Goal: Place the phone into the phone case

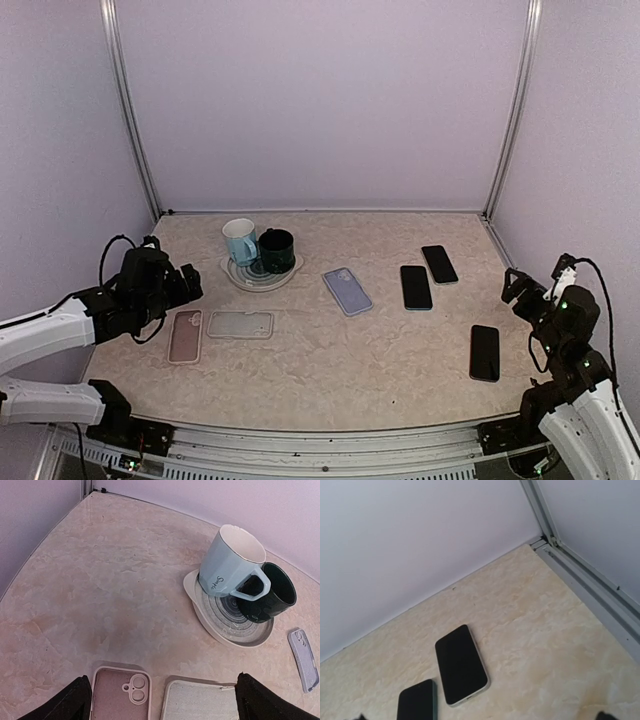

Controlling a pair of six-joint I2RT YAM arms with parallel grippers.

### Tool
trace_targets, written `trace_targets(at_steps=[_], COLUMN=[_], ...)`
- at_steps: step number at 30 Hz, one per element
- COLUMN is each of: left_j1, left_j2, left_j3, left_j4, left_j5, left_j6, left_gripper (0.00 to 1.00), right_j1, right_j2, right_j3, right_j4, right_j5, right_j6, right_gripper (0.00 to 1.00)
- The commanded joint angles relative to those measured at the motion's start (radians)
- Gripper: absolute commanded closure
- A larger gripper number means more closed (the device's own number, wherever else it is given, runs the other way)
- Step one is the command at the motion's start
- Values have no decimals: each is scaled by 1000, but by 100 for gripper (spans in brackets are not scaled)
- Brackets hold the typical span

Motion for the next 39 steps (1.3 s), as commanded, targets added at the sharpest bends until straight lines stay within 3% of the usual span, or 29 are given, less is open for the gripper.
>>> trace_targets(at_steps=[1, 6, 11, 15, 19, 23, 30, 39], left_j1=[7, -12, -135, -218, -250, -257, -292, -271], left_j2=[-17, 8, 68, 217, 466, 637, 681, 755], left_j3=[-21, -18, 16, 132, 286, 382, 406, 462], left_j4=[13, 81, 130, 17, -166, -227, -251, -329], left_j5=[57, 281, 401, 405, 308, 372, 499, 462], left_j6=[22, 114, 270, 344, 387, 444, 502, 552], left_gripper=[2, 6, 8, 8, 8, 13, 16, 19], right_j1=[-8, -8, -8, -8, -7, -5, -3, -1], right_j2=[-24, -70, -153, -43, 164, 327, 398, 380], right_j3=[-19, -20, -72, -19, 79, 151, 169, 155], right_j4=[21, 49, 239, 226, 220, 227, 216, 193], right_j5=[26, -38, -235, -312, -447, -562, -629, -642], right_j6=[35, 88, -22, -79, -143, -180, -211, -230], right_gripper=[1, 1, 1, 1, 1, 1, 3, 3])
